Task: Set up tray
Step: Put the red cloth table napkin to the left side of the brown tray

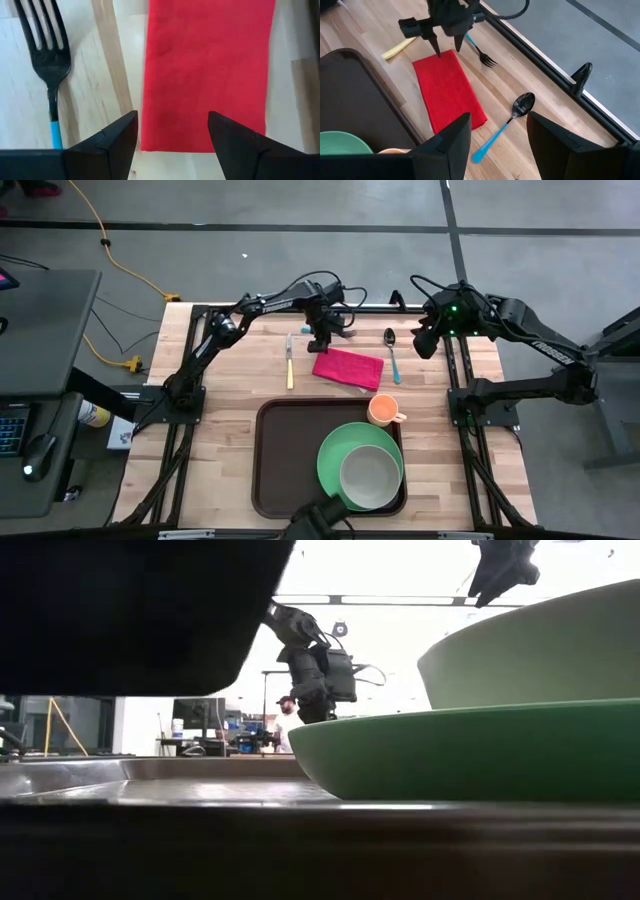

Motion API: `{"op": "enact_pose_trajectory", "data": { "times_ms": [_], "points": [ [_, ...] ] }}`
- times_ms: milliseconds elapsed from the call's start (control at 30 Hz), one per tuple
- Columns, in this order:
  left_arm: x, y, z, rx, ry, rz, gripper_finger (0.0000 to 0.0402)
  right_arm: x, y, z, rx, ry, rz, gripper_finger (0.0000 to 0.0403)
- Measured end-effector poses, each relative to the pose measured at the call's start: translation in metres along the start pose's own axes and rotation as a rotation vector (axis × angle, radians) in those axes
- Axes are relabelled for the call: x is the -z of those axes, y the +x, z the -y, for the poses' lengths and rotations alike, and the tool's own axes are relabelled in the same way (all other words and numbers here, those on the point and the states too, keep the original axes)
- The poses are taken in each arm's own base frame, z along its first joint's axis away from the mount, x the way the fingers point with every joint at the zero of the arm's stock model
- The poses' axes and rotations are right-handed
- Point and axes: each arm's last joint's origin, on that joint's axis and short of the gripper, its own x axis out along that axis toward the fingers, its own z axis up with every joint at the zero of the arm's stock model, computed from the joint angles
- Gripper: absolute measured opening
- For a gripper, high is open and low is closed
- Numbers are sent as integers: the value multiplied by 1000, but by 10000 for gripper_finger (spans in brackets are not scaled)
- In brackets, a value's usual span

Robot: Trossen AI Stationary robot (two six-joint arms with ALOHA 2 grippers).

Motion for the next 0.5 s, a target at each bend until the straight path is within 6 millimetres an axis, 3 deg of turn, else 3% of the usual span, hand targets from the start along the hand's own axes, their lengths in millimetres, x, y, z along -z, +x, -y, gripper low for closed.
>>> {"op": "enact_pose_trajectory", "data": {
  "times_ms": [500],
  "points": [
    [3,-7,5,129,-28,19,269,0,0,-1,-26,-3,-5,170]
  ]
}}
